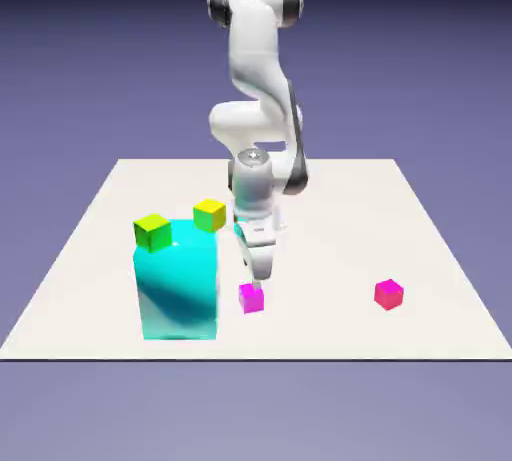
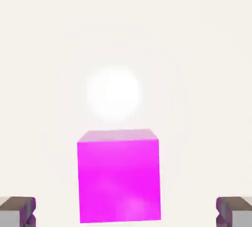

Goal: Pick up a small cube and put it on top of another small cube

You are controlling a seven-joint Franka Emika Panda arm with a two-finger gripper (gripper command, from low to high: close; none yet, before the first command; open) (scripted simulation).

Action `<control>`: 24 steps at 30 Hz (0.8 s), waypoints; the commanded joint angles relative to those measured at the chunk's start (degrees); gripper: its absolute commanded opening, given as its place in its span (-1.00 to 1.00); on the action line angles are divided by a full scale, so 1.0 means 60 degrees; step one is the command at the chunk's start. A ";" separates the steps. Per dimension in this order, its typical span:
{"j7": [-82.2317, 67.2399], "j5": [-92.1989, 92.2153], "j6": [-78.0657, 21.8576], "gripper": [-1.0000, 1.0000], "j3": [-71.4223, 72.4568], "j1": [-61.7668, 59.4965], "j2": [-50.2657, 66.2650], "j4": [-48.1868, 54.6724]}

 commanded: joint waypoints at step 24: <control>0.0667 -0.0734 -0.2594 -1.00 0.0085 0.0953 -0.1907 0.1262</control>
